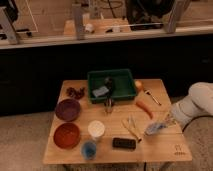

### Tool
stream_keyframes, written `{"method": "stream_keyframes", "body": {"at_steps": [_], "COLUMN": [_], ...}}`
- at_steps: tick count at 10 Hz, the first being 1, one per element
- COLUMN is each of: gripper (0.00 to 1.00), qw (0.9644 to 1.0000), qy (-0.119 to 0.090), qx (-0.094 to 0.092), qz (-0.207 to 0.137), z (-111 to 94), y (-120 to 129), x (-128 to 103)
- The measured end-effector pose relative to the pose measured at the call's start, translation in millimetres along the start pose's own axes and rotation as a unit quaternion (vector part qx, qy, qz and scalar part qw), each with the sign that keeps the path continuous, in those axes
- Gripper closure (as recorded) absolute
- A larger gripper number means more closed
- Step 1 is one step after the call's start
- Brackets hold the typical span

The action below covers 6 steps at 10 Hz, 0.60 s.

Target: Wipe table surface with towel

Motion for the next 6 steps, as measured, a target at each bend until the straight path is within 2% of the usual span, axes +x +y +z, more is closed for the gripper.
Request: {"method": "stream_keyframes", "body": {"at_steps": [1, 3, 6], "gripper": [1.0, 1.0, 1.0], "qw": [0.9999, 0.9996, 0.9996], "qy": [-0.005, -0.016, -0.016], "qx": [0.011, 0.021, 0.007], "qz": [-0.001, -0.009, -0.02], "z": [4.4, 20.8, 48.4], "y": [3.3, 3.3, 15.6], "x": [1.0, -1.0, -2.4]}}
